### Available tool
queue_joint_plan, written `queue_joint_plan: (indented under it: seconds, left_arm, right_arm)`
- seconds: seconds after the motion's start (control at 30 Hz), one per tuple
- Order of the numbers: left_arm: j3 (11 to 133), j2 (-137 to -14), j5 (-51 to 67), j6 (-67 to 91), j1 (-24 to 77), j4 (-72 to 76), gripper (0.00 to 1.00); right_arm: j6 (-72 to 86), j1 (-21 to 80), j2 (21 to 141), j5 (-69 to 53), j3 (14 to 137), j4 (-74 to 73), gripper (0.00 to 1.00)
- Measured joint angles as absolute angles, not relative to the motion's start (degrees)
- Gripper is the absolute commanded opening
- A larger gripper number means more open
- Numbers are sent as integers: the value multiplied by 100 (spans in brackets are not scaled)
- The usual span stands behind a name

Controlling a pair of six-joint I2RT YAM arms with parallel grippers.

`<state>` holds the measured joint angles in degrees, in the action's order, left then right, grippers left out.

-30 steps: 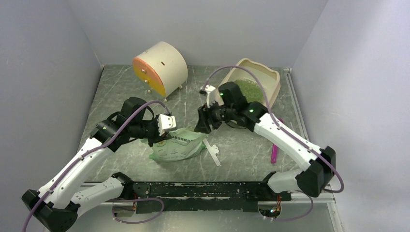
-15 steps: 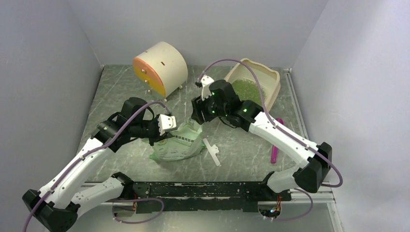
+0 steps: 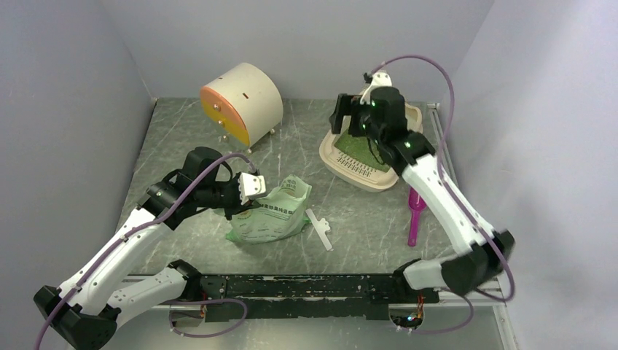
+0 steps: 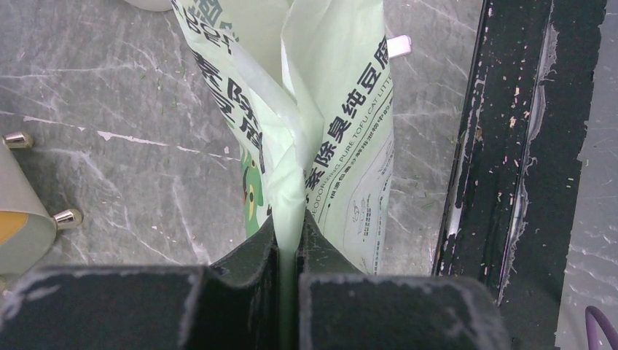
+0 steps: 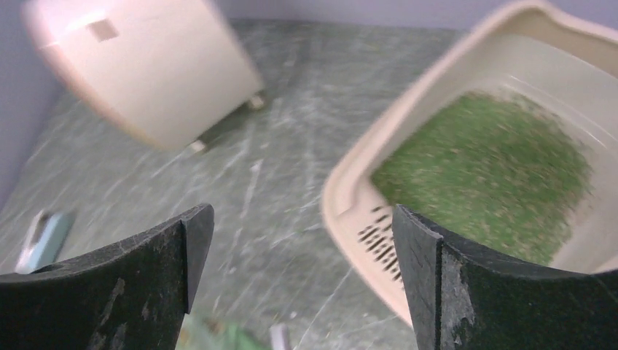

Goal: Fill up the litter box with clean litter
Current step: Move the litter box to the center of the board.

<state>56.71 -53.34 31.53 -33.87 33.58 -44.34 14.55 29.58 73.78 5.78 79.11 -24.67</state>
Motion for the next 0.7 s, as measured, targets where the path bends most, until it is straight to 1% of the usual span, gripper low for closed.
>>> queue_joint_plan:
  seconds: [0.07,0.2,0.3,0.43,0.7]
  left_arm:
    - [5671,-5334,3155,-3385,3361,-4434,5]
    - [5671,-5334,3159,-3380,3358,-4429,5]
    - [5671,-5334,3164,-3380,3358,-4429,5]
    - [5671,-5321,3166,-3380,3358,-4436,5]
    - [5669,-5308,3162,-3387,3361,-4451,5]
  right_arm:
    - [1649,2561,7959,731,8145,-2467,87]
    - [1957,1966,9207,862,8103,-2578,83]
    - [2139,1822,9968,1009,8025,-2797,82]
    - [2285,1837,10473,1221,8001,-2875,82]
    - [2329,1927,10877,1468,8160,-2777,80]
